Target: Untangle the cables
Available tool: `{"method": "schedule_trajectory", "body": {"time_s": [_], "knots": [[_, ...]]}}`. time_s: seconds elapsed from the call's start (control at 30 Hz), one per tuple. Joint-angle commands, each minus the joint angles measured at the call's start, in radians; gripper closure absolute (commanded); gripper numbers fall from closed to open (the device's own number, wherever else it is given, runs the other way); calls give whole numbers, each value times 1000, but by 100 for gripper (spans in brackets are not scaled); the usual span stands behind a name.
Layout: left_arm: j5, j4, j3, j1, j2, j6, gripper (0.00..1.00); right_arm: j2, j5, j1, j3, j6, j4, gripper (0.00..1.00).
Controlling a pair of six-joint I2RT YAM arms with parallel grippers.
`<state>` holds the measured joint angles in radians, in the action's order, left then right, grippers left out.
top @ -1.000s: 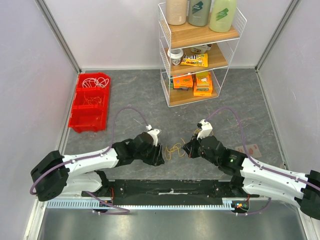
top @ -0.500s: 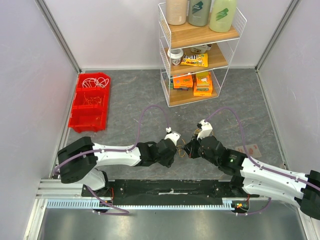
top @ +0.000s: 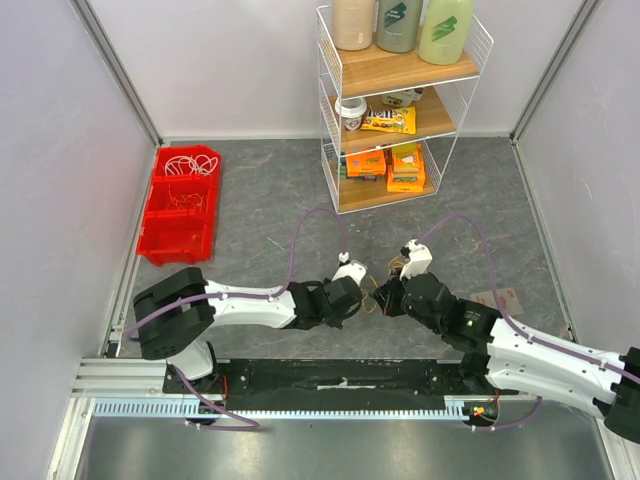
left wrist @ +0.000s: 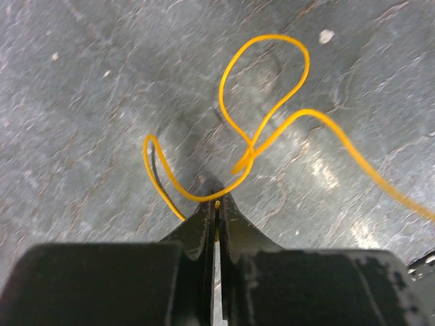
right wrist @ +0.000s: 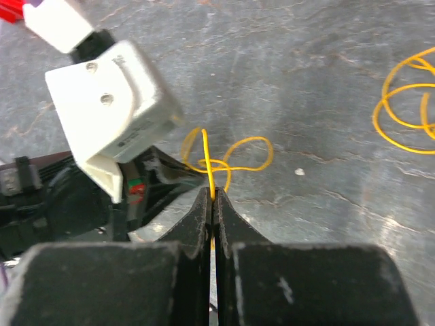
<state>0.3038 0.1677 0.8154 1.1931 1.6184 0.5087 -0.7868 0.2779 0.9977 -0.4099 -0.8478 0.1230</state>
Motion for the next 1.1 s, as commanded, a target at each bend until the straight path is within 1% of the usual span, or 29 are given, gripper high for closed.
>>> {"method": "schedule_trajectory", "body": {"time_s": [0.0,0.13,0.2,0.27,0.3,0.33,0.43,0.53,0.6,0.67,0.8,0.93,1.03,1.07], "knots": [[109,108,-15,8,-109,17,98,55,214,2,-99,-22,179,100],[236,237,-77,5,-329,37,98,156,554,2,-226,-68,465,100],[338,337,-87,5,-461,69,98,234,705,2,-280,-77,555,100],[460,452,-81,2,-611,112,98,338,806,2,-317,-71,604,100],[525,536,-64,3,-674,138,98,387,849,4,-331,-59,613,100],[573,585,-49,3,-754,175,98,444,880,2,-340,-37,616,100],[656,604,-4,2,-980,150,98,595,951,2,-368,16,624,100],[722,549,30,3,-1155,76,98,669,969,2,-392,45,635,100],[724,472,33,3,-1231,-7,98,678,954,2,-395,56,641,100],[701,428,41,3,-1269,-61,98,655,914,2,-394,49,645,100],[692,438,57,2,-1234,-73,98,555,813,1,-379,38,630,100],[695,480,65,2,-1209,-39,98,509,799,2,-359,44,604,100],[626,443,48,2,-1191,-61,98,466,718,2,-345,91,546,100],[598,440,44,2,-1172,-53,98,425,680,2,-328,95,525,100]]}}
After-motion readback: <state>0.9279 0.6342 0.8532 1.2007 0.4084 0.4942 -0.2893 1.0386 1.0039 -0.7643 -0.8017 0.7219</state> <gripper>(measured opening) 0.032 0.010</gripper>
